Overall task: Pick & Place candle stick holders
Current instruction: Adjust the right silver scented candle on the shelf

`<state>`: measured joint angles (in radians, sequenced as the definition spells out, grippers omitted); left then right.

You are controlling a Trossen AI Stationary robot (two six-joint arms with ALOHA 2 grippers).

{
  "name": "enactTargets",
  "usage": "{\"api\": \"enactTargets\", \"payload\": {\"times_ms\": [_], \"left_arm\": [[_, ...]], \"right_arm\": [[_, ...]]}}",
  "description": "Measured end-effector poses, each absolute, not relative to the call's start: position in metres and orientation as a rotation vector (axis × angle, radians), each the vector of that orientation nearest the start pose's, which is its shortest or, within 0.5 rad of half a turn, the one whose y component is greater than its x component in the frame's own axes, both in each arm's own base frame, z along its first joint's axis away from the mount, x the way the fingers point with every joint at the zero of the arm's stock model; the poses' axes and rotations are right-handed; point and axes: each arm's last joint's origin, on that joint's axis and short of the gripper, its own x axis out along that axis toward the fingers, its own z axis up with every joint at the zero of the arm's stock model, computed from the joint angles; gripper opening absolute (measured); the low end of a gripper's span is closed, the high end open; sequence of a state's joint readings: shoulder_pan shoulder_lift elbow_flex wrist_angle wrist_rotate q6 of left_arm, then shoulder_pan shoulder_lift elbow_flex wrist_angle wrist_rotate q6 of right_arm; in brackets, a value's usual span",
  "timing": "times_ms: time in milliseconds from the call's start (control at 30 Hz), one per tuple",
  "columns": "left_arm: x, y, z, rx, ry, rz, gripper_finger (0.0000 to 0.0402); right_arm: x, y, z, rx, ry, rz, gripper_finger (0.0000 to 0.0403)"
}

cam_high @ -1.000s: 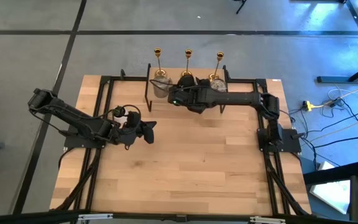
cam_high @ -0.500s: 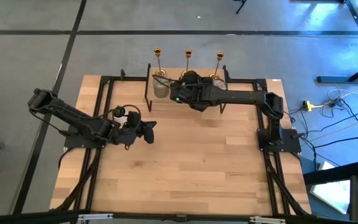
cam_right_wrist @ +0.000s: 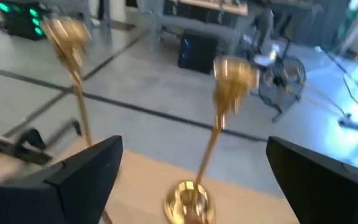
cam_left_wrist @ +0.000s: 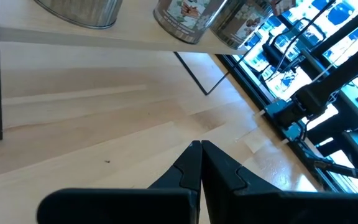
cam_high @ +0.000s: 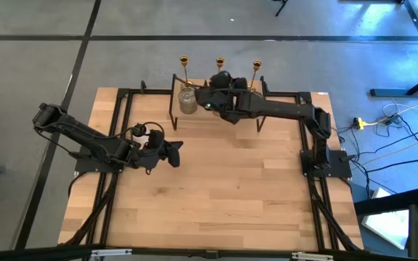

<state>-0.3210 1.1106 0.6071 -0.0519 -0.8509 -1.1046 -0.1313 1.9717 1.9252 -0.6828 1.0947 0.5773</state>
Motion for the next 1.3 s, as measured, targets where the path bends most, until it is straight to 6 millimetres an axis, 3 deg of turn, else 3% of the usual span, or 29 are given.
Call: {"api": "enactTargets", "payload": {"times_ms": [100,233,433,600,800,867,1033,1167,1300], "left_arm": [[0.216,-0.049,0.230,-0.755,0.120,0.695,0.0002],[0.219,-0.050,0.234,-0.749,0.095,0.664,0.0002],[0.222,-0.052,0.241,-0.734,0.078,0.588,0.0002],[0.223,-0.055,0.248,-0.719,0.058,0.518,0.0002],[0.217,-0.058,0.263,-0.691,0.004,0.453,0.0002],[0.214,-0.057,0.266,-0.691,-0.005,0.445,0.0002],[0.209,-0.055,0.273,-0.709,-0.037,0.442,0.0002],[0.209,-0.050,0.276,-0.734,-0.081,0.475,0.0002],[0.212,-0.044,0.281,-0.755,-0.144,0.488,0.0002]], "right_arm": [[0.426,-0.075,0.371,0.080,0.303,-1.256,0.0400],[0.426,-0.053,0.409,-0.006,0.348,-1.020,0.0400],[0.410,0.018,0.458,-0.108,0.376,-0.559,0.0400],[0.381,0.090,0.475,-0.130,0.342,-0.165,0.0400],[0.353,0.163,0.468,-0.270,0.396,0.102,0.0400],[0.348,0.169,0.467,-0.252,0.406,0.088,0.0400],[0.332,0.160,0.470,-0.278,0.457,0.086,0.0400],[0.294,0.158,0.471,-0.331,0.432,0.038,0.0400],[0.252,0.142,0.452,-0.269,0.348,-0.041,0.0400]]}}
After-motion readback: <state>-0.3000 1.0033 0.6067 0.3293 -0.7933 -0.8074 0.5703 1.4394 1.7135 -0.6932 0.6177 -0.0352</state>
